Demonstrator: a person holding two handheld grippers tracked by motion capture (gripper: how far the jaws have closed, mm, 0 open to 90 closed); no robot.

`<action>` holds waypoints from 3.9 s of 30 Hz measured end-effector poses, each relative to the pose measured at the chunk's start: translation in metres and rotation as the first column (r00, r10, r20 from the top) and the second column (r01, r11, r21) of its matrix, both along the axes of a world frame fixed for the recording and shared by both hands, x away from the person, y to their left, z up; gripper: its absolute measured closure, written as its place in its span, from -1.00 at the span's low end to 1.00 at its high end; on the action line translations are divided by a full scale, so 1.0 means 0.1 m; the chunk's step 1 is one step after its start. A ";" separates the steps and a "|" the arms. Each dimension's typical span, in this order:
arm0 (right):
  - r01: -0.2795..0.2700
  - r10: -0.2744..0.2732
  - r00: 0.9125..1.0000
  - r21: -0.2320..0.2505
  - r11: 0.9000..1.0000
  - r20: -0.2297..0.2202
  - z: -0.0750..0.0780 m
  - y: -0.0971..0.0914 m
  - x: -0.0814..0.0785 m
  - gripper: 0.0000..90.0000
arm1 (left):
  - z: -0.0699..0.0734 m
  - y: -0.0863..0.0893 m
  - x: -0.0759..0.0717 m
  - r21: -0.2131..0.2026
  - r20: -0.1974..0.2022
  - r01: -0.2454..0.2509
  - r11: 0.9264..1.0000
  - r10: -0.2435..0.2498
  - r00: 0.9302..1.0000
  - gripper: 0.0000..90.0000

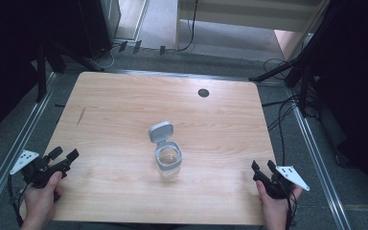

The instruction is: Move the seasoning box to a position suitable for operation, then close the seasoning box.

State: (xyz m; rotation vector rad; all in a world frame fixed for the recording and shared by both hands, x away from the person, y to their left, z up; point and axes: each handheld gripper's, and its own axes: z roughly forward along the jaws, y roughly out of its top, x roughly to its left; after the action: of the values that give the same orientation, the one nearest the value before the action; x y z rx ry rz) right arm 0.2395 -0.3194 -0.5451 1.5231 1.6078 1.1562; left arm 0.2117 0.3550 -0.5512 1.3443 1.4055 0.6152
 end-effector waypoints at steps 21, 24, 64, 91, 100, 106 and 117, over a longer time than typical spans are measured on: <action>-0.418 0.412 0.908 0.074 0.906 0.081 0.36 1.22 0.13 0.62 | 0.35 -1.32 0.17 0.044 -0.040 0.383 0.923 -0.382 0.923 0.67; -0.460 0.455 0.888 0.089 0.884 0.071 0.39 1.42 0.19 0.78 | 0.37 -1.55 0.21 0.074 -0.061 0.404 0.912 -0.400 0.914 0.75; -0.516 0.516 0.857 0.060 0.855 0.019 0.33 2.20 -0.05 1.00 | 0.41 -2.05 0.15 0.149 -0.104 0.400 0.904 -0.388 0.916 1.00; -0.502 0.500 0.865 0.068 0.862 0.038 0.63 2.09 0.51 0.97 | 0.08 -0.36 0.10 0.080 -0.048 0.203 0.976 -0.200 0.979 -0.70; -0.501 0.500 0.866 0.064 0.863 0.031 0.78 2.21 0.74 0.94 | 0.00 -0.37 0.14 0.065 -0.063 0.210 0.975 -0.206 0.976 -0.69; -0.512 0.512 0.858 0.100 0.853 0.030 0.82 2.28 0.83 0.95 | -0.02 -0.36 0.15 0.045 -0.073 0.195 0.980 -0.191 0.979 -0.69; -0.586 0.584 0.810 0.100 0.804 0.055 0.89 2.32 0.68 0.95 | -0.02 -0.35 0.17 0.040 -0.082 0.197 0.980 -0.193 0.978 -0.69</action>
State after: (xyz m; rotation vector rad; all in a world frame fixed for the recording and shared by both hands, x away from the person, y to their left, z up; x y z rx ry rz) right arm 0.3075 -0.0876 -0.4563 1.0819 2.1100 1.6034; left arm 0.2282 0.3203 -0.5533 1.5375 1.3079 0.4727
